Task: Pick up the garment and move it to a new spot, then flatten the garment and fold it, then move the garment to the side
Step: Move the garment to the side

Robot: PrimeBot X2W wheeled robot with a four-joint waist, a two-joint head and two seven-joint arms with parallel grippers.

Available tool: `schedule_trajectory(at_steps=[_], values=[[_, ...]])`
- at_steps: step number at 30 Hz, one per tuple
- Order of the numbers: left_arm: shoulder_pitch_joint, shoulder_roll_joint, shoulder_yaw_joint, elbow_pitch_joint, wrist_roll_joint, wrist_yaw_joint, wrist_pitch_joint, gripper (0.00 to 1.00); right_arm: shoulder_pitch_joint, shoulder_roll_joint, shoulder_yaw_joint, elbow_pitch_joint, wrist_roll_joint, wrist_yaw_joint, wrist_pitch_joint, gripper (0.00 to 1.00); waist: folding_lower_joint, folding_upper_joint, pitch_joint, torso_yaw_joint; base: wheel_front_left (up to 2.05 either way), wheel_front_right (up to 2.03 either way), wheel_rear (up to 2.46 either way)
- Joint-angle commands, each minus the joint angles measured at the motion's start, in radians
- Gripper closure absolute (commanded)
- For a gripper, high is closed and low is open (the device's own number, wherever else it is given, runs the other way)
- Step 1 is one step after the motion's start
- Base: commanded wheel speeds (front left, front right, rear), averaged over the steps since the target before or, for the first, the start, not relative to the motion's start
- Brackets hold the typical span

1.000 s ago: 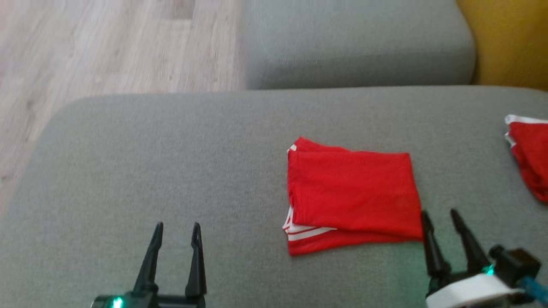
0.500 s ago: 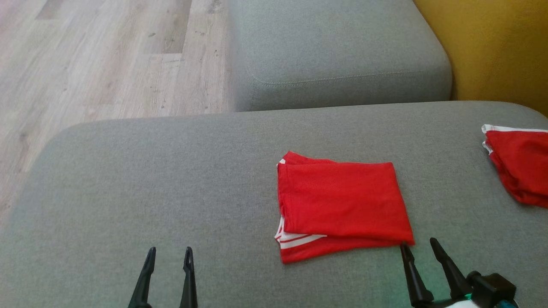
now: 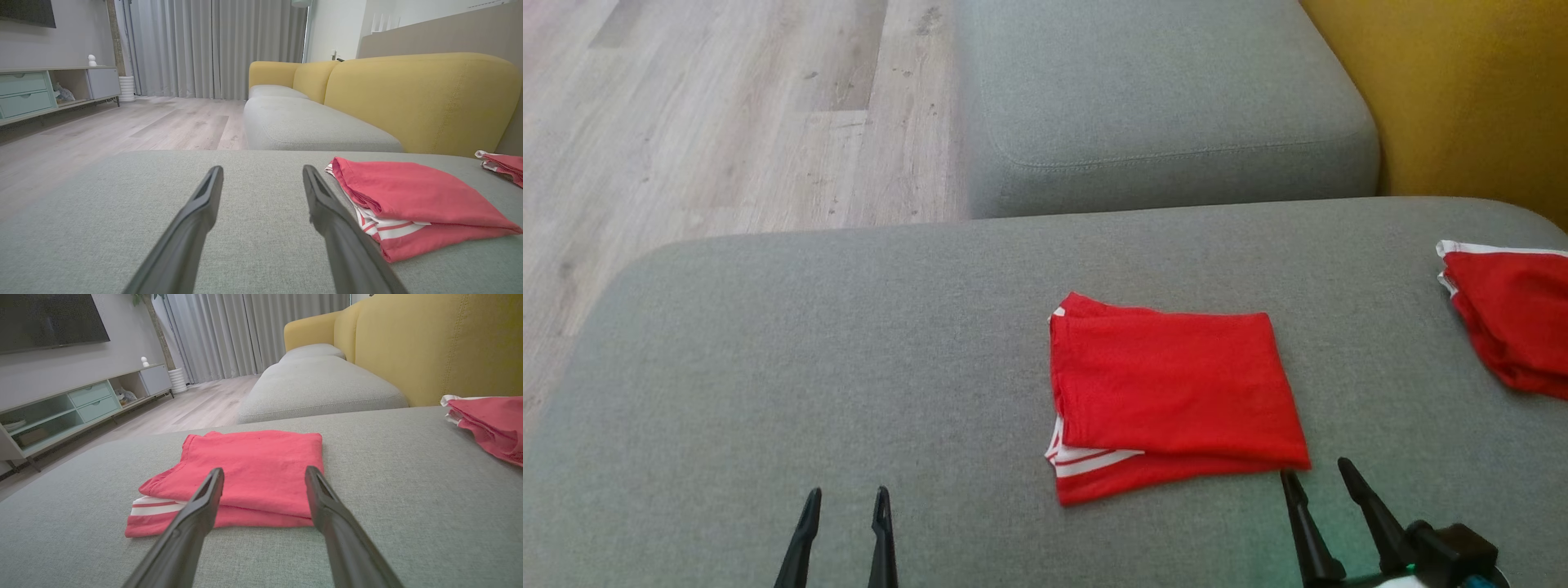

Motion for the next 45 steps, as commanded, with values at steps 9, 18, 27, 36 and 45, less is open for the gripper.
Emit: schedule_trajectory(at_steps=[9, 18, 27, 36, 45], values=[[-0.024, -0.008, 0.019, -0.055, 0.008, -0.021, -0.005, 0.00, -0.014, -0.009, 0.003, -0.030, -0.015, 0.007, -0.014, 0.00, 0.0000, 0.0000, 0.000, 0.003, 0.00, 0.00, 0.00], [-0.029, -0.008, 0.016, -0.083, 0.048, -0.021, -0.005, 0.00, -0.020, -0.010, -0.031, -0.030, -0.009, 0.007, -0.014, 0.00, 0.0000, 0.0000, 0.024, 0.018, 0.00, 0.00, 0.00], [-0.046, -0.008, -0.004, -0.111, 0.081, -0.017, -0.005, 0.00, -0.168, -0.031, -0.034, 0.133, 0.057, 0.007, 0.010, 0.00, 0.0000, 0.0000, 0.077, 0.024, 0.00, 0.00, 0.00], [-0.077, -0.008, -0.040, -0.115, 0.093, -0.015, -0.005, 0.00, -0.411, -0.046, -0.058, 0.327, 0.136, 0.007, 0.213, 0.00, 0.0000, 0.0000, 0.136, 0.036, 0.00, 0.00, 0.00], [-0.118, -0.008, -0.061, -0.104, 0.092, -0.008, -0.005, 0.00, -0.568, -0.047, -0.060, 0.559, 0.135, 0.007, 0.321, 0.00, 0.0000, 0.0000, 0.181, 0.063, 0.00, 0.00, 0.00]])
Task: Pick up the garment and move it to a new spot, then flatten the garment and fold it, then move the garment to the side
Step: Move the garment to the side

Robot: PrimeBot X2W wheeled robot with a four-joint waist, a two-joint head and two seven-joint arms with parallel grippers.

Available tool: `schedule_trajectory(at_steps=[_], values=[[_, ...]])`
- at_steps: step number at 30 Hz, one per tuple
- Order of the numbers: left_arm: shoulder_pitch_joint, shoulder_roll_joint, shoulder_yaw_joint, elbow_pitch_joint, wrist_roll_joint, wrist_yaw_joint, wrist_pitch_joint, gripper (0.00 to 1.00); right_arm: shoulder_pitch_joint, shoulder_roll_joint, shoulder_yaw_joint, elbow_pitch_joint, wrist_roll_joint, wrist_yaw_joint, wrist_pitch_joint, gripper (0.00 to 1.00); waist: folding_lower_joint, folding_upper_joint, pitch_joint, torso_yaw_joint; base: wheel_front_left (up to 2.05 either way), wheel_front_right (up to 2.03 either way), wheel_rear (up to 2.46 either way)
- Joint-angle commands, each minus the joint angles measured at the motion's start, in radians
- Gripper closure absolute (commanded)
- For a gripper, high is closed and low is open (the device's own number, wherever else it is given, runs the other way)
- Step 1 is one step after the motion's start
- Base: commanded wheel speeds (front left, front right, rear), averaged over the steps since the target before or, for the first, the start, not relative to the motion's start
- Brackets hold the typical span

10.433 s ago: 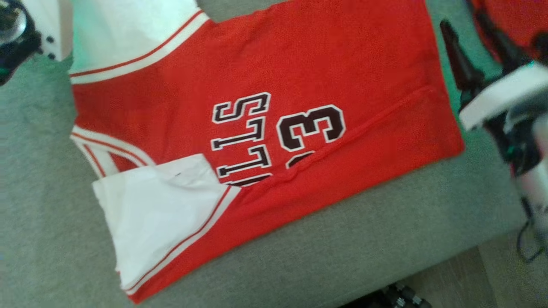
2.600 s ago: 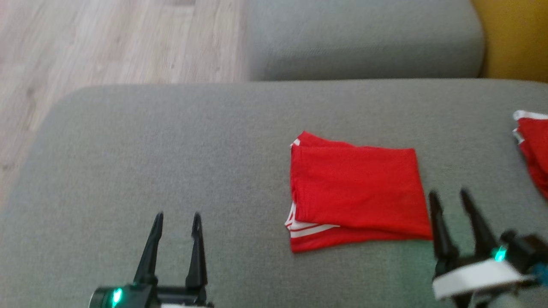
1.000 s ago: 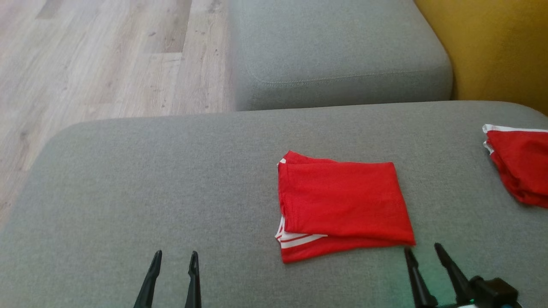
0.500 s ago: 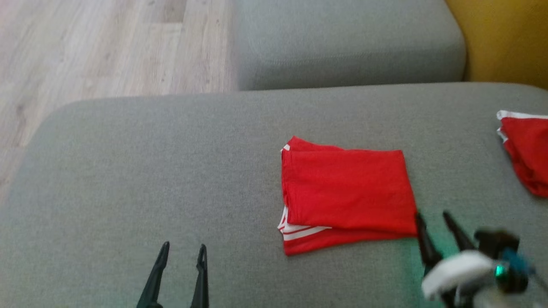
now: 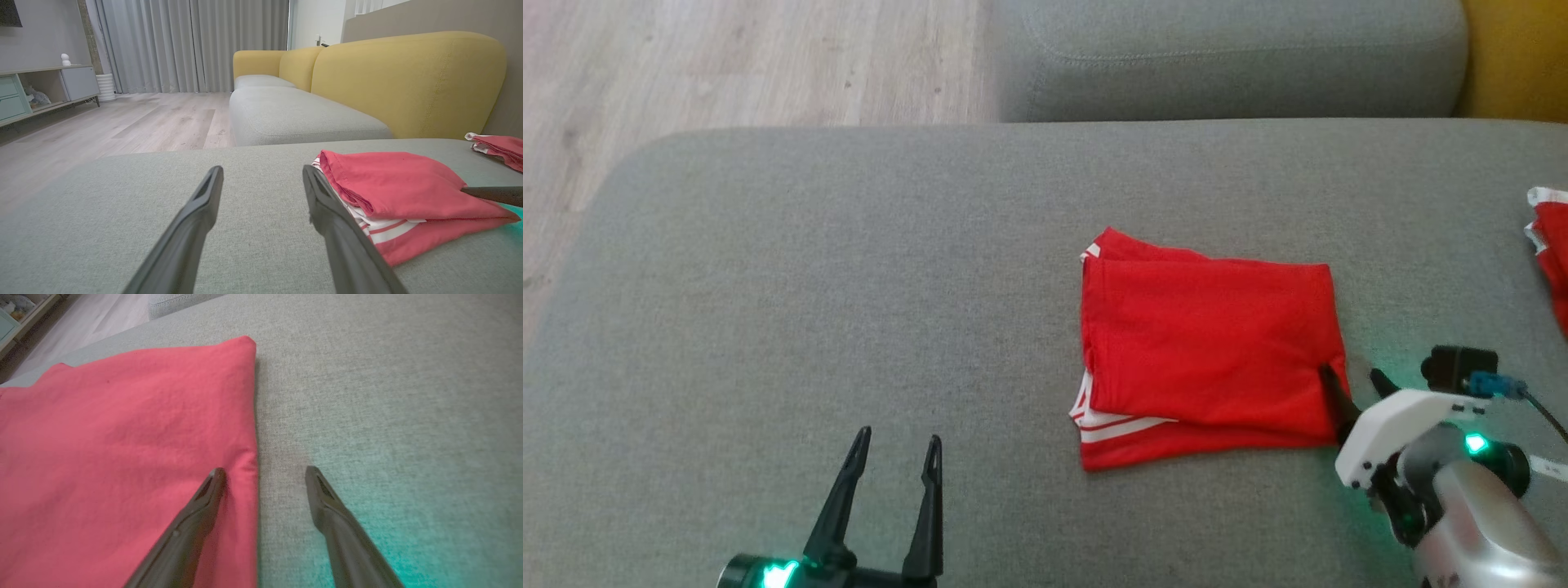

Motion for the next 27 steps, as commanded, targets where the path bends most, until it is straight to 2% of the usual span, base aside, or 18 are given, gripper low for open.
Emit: schedule_trajectory(at_steps=[1, 3, 4, 5, 6, 11, 20, 27], values=[[-0.046, -0.007, 0.024, -0.027, 0.004, 0.007, -0.005, 0.00, -0.042, -0.004, 0.021, -0.013, -0.005, 0.007, 0.002, 0.00, -0.0002, 0.0000, 0.007, 0.004, 0.00, 0.00, 0.00], [-0.052, -0.007, 0.023, -0.028, 0.003, 0.009, -0.005, 0.00, -0.065, 0.007, 0.035, 0.027, 0.001, 0.007, 0.007, 0.04, -0.0002, 0.0000, 0.016, 0.005, 0.00, 0.00, 0.00], [-0.055, -0.007, 0.023, -0.029, 0.003, 0.010, -0.005, 0.00, -0.074, 0.012, 0.046, 0.043, 0.005, 0.007, 0.011, 0.29, -0.0002, 0.0000, 0.022, 0.005, 0.00, 0.00, 0.00], [-0.059, -0.007, 0.023, -0.029, 0.002, 0.011, -0.005, 0.00, -0.084, 0.014, 0.057, 0.054, 0.009, 0.007, 0.011, 0.93, -0.0002, 0.0000, 0.027, 0.004, 0.00, 0.00, 0.00], [-0.063, -0.007, 0.023, -0.030, 0.001, 0.012, -0.005, 0.00, -0.093, 0.014, 0.068, 0.061, 0.013, 0.007, 0.005, 1.00, -0.0002, 0.0000, 0.034, 0.003, 0.00, 0.00, 0.00], [-0.081, -0.007, 0.025, -0.037, -0.007, 0.020, -0.005, 0.00, -0.143, -0.024, 0.122, 0.061, 0.027, 0.007, -0.030, 1.00, -0.0002, 0.0000, 0.072, -0.021, 0.00, 0.00, 0.00], [-0.143, -0.007, 0.020, -0.056, -0.013, 0.019, -0.005, 0.00, -0.282, -0.236, 0.159, -0.025, -0.014, 0.007, -0.040, 1.00, -0.0002, 0.0000, 0.188, -0.130, 0.00, 0.00, 0.00], [-0.198, -0.007, 0.020, -0.059, -0.019, 0.013, -0.005, 0.00, -0.348, -0.417, 0.109, -0.128, -0.058, 0.007, -0.002, 1.00, -0.0002, 0.0000, 0.265, -0.205, 0.00, 0.00, 0.00]])
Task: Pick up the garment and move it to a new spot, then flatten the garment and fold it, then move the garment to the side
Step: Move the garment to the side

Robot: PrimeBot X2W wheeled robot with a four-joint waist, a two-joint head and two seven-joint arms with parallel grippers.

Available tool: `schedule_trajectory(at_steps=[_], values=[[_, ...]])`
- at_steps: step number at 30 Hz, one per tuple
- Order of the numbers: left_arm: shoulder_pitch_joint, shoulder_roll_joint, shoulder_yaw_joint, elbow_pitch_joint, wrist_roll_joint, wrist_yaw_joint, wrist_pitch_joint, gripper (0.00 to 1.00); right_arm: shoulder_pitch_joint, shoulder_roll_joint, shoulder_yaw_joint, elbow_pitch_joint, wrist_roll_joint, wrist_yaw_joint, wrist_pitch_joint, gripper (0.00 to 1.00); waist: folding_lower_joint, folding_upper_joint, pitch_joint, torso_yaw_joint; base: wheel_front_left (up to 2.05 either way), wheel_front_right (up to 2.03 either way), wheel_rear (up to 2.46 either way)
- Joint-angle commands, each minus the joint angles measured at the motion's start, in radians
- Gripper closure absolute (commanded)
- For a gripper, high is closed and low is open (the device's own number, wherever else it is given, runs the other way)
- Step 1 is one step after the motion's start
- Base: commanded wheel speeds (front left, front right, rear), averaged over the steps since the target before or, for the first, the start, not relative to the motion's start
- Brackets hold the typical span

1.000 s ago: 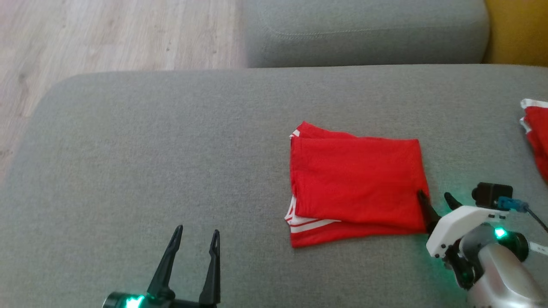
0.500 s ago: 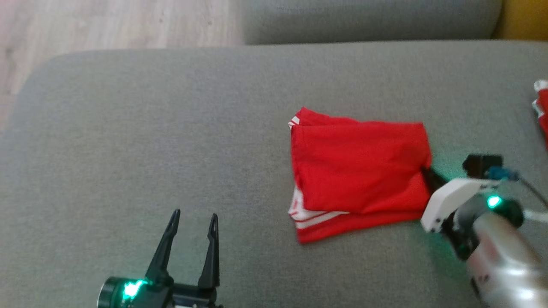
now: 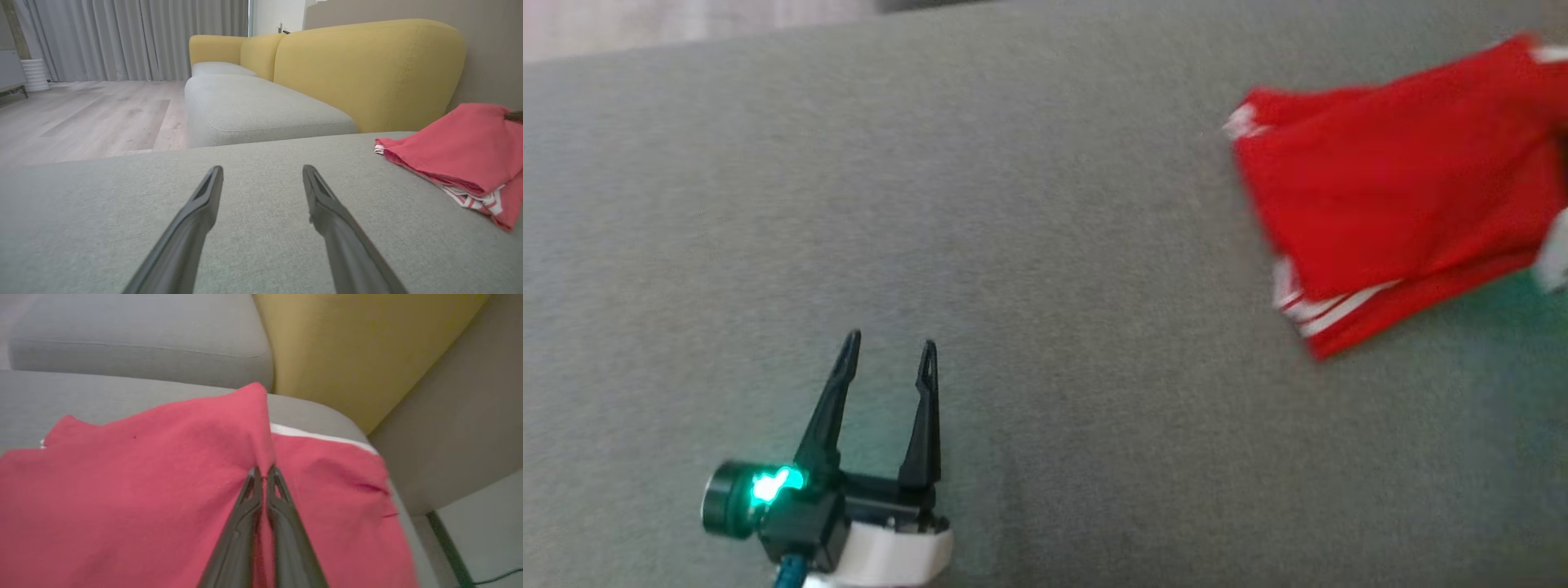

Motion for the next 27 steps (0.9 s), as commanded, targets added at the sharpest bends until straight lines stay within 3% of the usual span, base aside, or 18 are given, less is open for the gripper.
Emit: schedule_trajectory(at_steps=[1, 9, 10, 11, 16, 20, 27], values=[[-0.045, -0.006, 0.022, -0.034, -0.008, -0.004, -0.005, 0.00, -0.040, -0.080, -0.028, -0.053, -0.014, 0.007, -0.003, 1.00, -0.0002, 0.0000, 0.055, -0.047, 0.00, 0.00, 0.00], [-0.105, -0.006, 0.011, -0.035, -0.011, -0.011, -0.005, 0.00, -0.065, -0.193, -0.172, -0.121, -0.051, 0.007, 0.013, 1.00, -0.0002, 0.0000, 0.125, -0.067, 0.00, 0.00, 0.00], [-0.112, -0.006, 0.011, -0.035, -0.010, -0.012, -0.005, 0.00, -0.065, -0.199, -0.200, -0.124, -0.057, 0.007, 0.025, 0.95, -0.0002, 0.0000, 0.134, -0.067, 0.00, 0.00, 0.00], [-0.126, -0.006, 0.011, -0.032, -0.012, -0.015, -0.005, 0.00, -0.060, -0.198, -0.248, -0.136, -0.072, 0.007, 0.048, 0.00, -0.0002, 0.0000, 0.147, -0.063, 0.00, 0.00, 0.00], [-0.147, -0.006, 0.013, -0.013, -0.032, -0.023, -0.005, 0.00, -0.007, -0.133, -0.345, -0.194, -0.126, 0.007, 0.067, 0.00, -0.0002, 0.0000, 0.136, -0.040, 0.00, 0.00, 0.00], [-0.144, -0.006, 0.018, 0.003, -0.053, -0.033, -0.005, 0.00, 0.079, -0.023, -0.387, -0.253, -0.161, 0.007, 0.049, 0.00, -0.0002, 0.0000, 0.089, -0.011, 0.00, 0.00, 0.00], [-0.100, -0.006, 0.028, 0.052, -0.078, -0.040, -0.005, 0.00, 0.259, 0.199, -0.305, -0.336, -0.168, 0.007, -0.035, 0.00, -0.0002, 0.0000, -0.063, 0.035, 0.00, 0.00, 0.00]])
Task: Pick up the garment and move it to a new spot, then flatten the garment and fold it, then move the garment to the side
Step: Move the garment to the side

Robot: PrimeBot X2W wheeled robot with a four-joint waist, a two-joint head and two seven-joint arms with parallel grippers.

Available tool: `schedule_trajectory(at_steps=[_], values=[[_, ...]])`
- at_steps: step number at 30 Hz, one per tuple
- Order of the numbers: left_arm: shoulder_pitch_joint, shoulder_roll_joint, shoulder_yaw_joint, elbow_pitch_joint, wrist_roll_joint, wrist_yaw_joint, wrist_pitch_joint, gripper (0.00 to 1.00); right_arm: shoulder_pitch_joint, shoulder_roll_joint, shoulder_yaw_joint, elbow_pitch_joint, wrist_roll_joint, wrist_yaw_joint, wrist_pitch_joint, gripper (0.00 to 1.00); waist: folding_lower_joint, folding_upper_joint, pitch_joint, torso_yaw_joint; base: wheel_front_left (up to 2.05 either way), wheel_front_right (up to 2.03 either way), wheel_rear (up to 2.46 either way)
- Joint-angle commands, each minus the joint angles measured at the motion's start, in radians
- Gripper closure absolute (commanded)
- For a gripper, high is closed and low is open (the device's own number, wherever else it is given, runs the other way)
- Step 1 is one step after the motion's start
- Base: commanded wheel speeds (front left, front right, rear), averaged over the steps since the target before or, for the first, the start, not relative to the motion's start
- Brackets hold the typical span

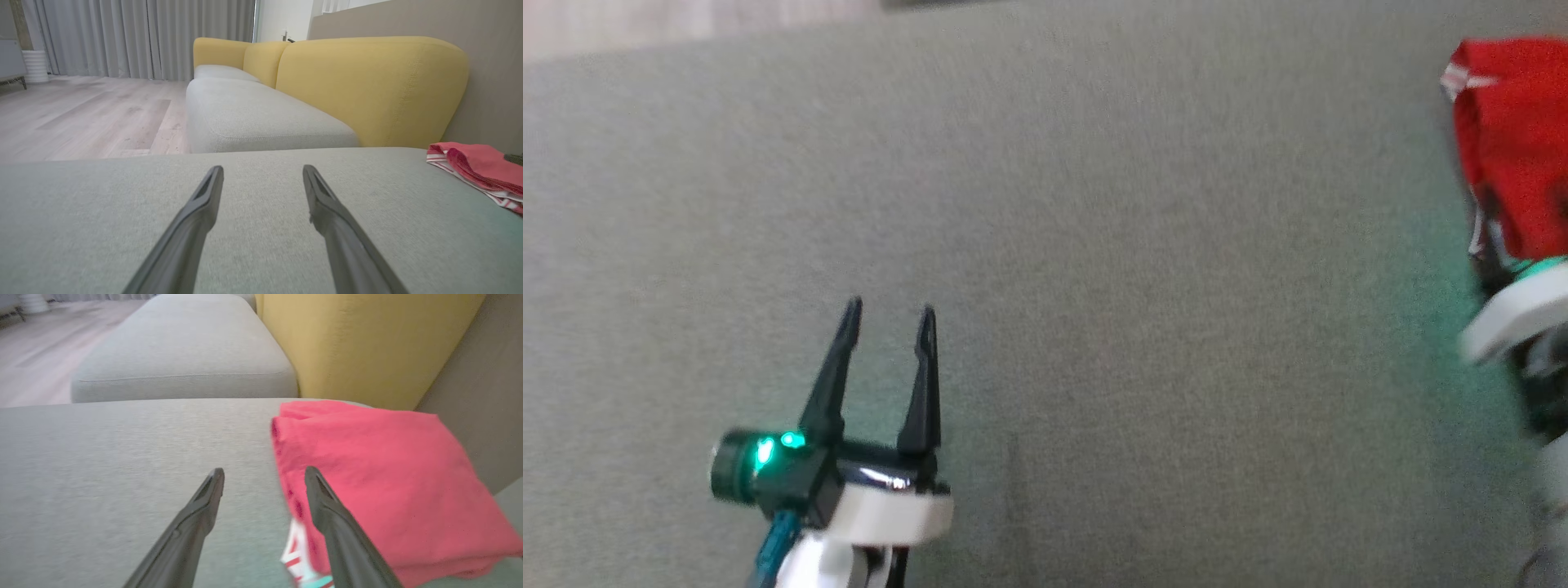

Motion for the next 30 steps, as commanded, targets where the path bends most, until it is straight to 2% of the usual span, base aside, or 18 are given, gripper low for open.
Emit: schedule_trajectory(at_steps=[1, 3, 6, 10, 13, 19, 30], values=[[0.019, -0.005, 0.028, -0.020, -0.009, -0.004, -0.005, 0.00, 0.027, 0.004, 0.032, -0.040, 0.008, 0.007, -0.026, 0.00, 0.0001, 0.0000, -0.091, 0.032, 0.00, 0.00, 0.00], [0.042, -0.005, 0.029, -0.003, -0.041, -0.006, -0.005, 0.00, 0.080, 0.050, 0.080, -0.033, 0.037, 0.007, -0.066, 0.00, 0.0001, 0.0000, -0.142, 0.041, 0.00, 0.00, 0.00], [0.065, -0.005, 0.032, 0.019, -0.089, -0.006, -0.005, 0.00, 0.144, 0.100, 0.163, -0.032, 0.143, 0.007, -0.152, 0.00, 0.0001, 0.0000, -0.204, 0.057, 0.00, 0.00, 0.00], [0.085, -0.005, 0.040, 0.048, -0.055, 0.022, -0.005, 0.00, 0.225, 0.107, 0.288, -0.048, 0.226, 0.007, -0.266, 0.00, 0.0001, 0.0000, -0.278, 0.077, 0.00, 0.00, 0.00], [0.098, -0.005, 0.049, 0.048, -0.029, 0.041, -0.005, 0.00, 0.274, 0.104, 0.342, -0.075, 0.247, 0.007, -0.301, 0.00, 0.0001, 0.0000, -0.307, 0.089, 0.00, 0.00, 0.00], [0.147, -0.005, 0.073, 0.010, 0.010, 0.070, -0.005, 0.00, 0.391, 0.160, 0.278, -0.189, 0.142, 0.007, -0.307, 0.00, 0.0001, 0.0000, -0.352, 0.097, 0.00, 0.00, 0.00], [0.211, -0.005, 0.101, -0.024, 0.018, 0.080, -0.005, 0.00, 0.485, 0.219, 0.248, -0.232, 0.023, 0.007, -0.308, 0.00, 0.0001, 0.0000, -0.373, 0.100, 0.00, 0.00, 0.00]])
